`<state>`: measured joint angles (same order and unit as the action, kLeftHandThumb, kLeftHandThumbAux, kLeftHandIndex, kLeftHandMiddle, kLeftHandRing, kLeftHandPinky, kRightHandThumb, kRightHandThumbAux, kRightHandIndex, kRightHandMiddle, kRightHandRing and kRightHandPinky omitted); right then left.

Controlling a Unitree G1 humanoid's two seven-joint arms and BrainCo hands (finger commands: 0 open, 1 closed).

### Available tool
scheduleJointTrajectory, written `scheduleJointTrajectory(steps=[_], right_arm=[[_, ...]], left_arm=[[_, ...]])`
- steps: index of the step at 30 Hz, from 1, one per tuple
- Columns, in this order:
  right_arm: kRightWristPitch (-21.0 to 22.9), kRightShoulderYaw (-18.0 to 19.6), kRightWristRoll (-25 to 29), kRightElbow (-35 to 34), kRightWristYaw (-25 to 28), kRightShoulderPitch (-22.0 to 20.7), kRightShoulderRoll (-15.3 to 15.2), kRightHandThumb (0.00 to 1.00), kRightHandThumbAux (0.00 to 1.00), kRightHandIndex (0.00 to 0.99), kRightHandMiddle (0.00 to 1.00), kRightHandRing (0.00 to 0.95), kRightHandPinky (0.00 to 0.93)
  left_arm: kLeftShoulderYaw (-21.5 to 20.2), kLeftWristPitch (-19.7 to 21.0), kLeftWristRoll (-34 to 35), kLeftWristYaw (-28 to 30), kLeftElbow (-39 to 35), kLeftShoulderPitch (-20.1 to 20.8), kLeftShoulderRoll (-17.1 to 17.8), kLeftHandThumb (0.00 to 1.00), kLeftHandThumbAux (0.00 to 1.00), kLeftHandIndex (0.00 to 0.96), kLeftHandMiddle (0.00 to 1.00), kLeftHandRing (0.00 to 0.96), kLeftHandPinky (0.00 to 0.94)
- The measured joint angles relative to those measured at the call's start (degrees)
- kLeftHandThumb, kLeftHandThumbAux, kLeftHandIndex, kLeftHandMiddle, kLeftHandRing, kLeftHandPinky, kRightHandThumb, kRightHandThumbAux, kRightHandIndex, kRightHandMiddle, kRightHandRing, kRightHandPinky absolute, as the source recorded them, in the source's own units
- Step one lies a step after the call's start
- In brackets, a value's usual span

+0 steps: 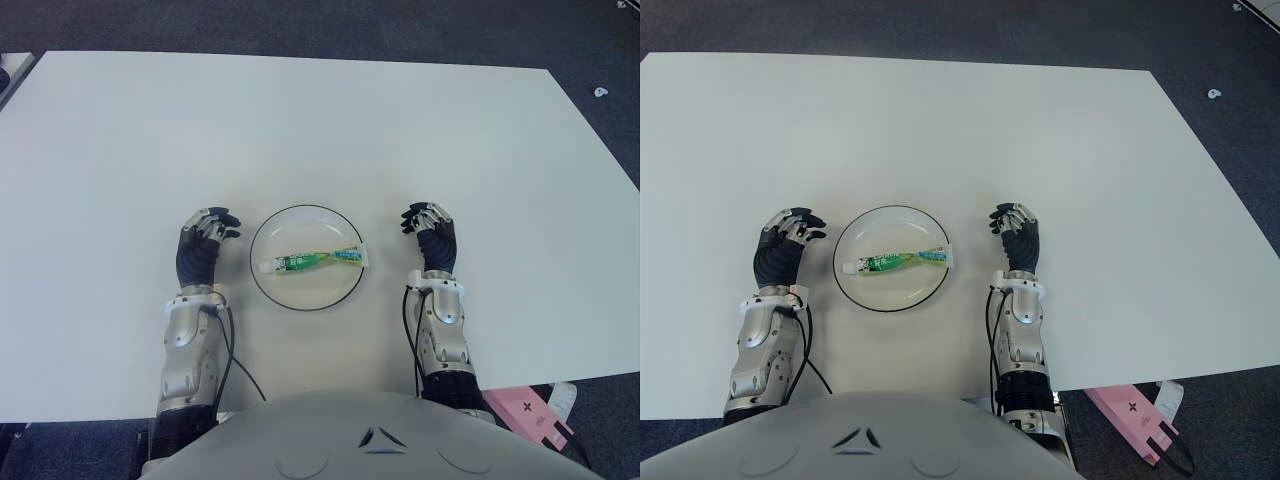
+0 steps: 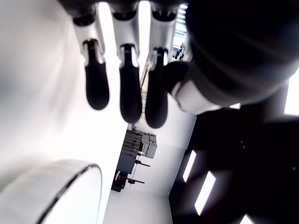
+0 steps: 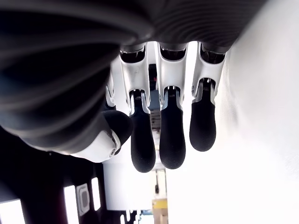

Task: Put the toothpaste on the table into the plate.

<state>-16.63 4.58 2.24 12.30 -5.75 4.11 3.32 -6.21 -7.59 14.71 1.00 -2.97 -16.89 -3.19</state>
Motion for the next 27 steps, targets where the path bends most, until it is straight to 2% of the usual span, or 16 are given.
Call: scheduleJointTrajectory(steps=[9, 17, 27], right_arm=[[0.1, -0.2, 0.0, -0.1, 0.0, 0.0, 0.0, 0.709, 0.726, 0.430, 0.540, 0.551, 0.546], [0.1, -0.5, 0.0, -0.1, 0.1, 0.1, 0.0, 0.709, 0.725, 0.430, 0.541, 0.549, 0.546], [0.0, -0.7, 0.0, 0.1, 0.7, 0.1, 0.0, 0.709, 0.726, 0.430, 0.546, 0.551, 0.549]], left_arm=[[0.0, -0.2, -0.1, 0.0, 0.4, 0.0, -0.6, 0.716, 0.721, 0.433, 0.523, 0.531, 0.519], [0.3, -3.0, -0.4, 0.0, 2.1, 0.0, -0.6, 0.717, 0.721, 0.433, 0.525, 0.527, 0.525], [0.8, -5.4, -2.2, -0.5, 3.6, 0.1, -0.7, 0.713, 0.722, 0.432, 0.509, 0.512, 0.488]])
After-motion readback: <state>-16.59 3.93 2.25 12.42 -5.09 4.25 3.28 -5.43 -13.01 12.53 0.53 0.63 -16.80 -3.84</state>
